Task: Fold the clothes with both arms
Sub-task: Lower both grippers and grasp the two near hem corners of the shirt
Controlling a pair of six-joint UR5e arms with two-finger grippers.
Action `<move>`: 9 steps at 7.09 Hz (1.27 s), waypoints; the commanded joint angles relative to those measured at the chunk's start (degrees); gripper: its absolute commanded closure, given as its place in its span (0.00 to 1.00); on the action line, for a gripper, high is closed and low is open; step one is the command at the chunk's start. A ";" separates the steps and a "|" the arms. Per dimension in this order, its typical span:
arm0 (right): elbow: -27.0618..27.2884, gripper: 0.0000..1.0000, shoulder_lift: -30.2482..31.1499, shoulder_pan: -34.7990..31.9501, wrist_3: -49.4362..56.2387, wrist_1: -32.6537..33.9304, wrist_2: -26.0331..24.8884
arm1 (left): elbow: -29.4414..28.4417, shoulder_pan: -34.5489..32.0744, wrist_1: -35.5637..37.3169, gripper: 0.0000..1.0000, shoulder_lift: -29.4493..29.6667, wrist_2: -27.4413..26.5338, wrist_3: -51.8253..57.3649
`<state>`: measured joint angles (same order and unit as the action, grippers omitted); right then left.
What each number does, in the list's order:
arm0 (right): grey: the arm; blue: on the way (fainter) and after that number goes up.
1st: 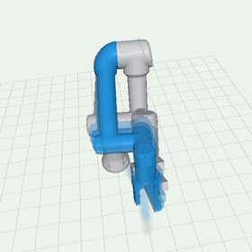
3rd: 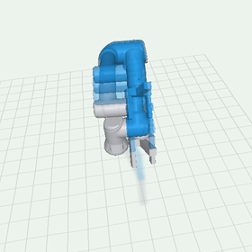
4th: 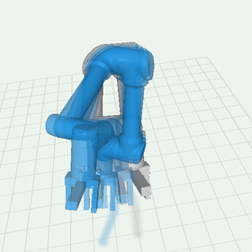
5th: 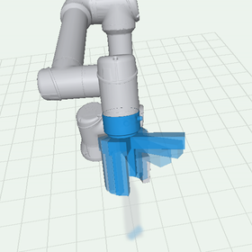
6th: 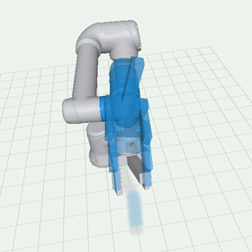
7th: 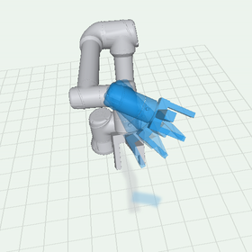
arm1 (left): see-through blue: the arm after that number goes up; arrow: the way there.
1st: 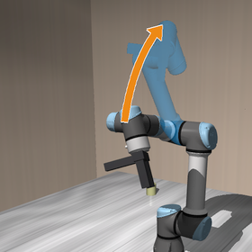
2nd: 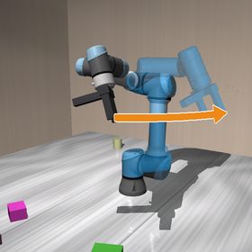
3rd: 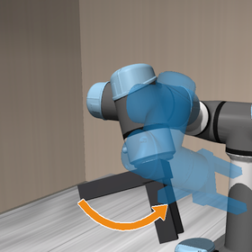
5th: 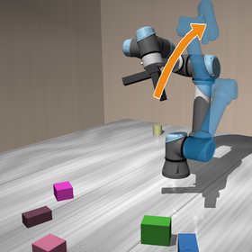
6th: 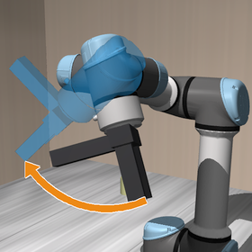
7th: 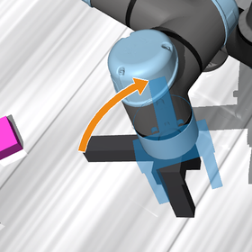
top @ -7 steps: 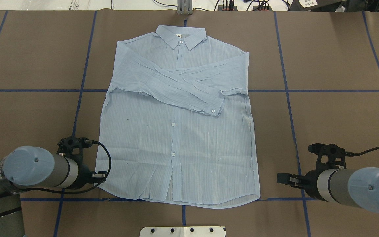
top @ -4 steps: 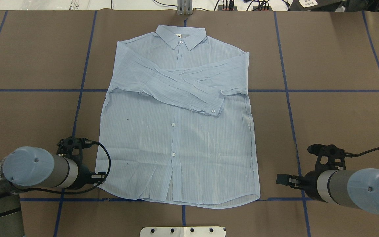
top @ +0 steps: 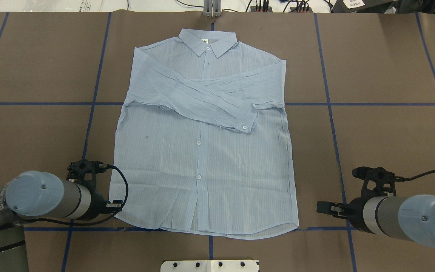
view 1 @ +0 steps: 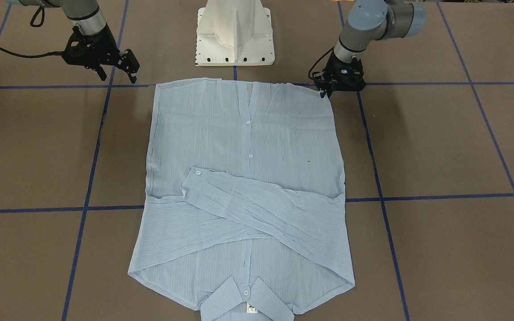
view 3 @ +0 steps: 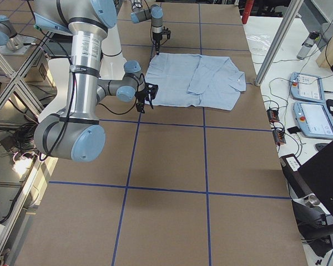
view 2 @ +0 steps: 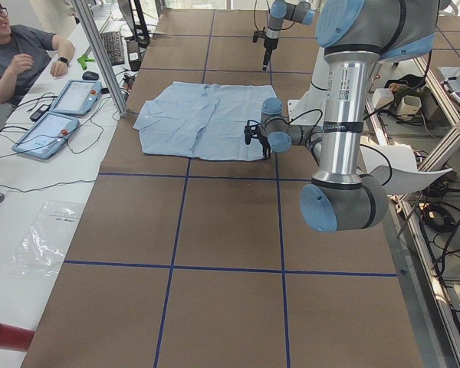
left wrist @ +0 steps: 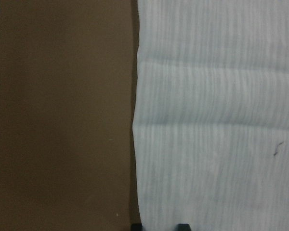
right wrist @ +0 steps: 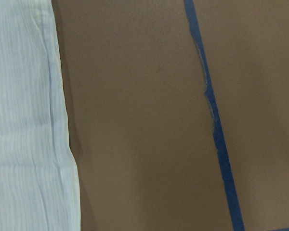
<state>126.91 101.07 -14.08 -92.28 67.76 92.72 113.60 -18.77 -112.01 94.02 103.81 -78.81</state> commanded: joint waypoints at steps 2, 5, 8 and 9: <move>-0.17 0.00 0.00 3.08 -3.14 -0.43 -4.80 | 1.00 -0.04 0.12 1.00 -0.06 -0.01 0.06; -3.76 0.12 -3.31 6.08 -8.95 -4.57 -9.74 | 2.32 0.14 0.03 1.00 0.38 -1.49 -0.20; -9.05 0.35 -9.14 6.61 -9.14 -3.87 -11.60 | 4.08 1.72 0.03 1.00 0.47 -3.61 -0.29; -9.14 0.42 -9.57 6.87 -9.05 -3.69 -11.60 | 4.08 1.81 0.03 1.00 0.47 -3.70 -0.29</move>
<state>118.21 92.26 -7.49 -101.37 63.87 81.33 117.48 -17.24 -111.97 94.46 100.47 -79.10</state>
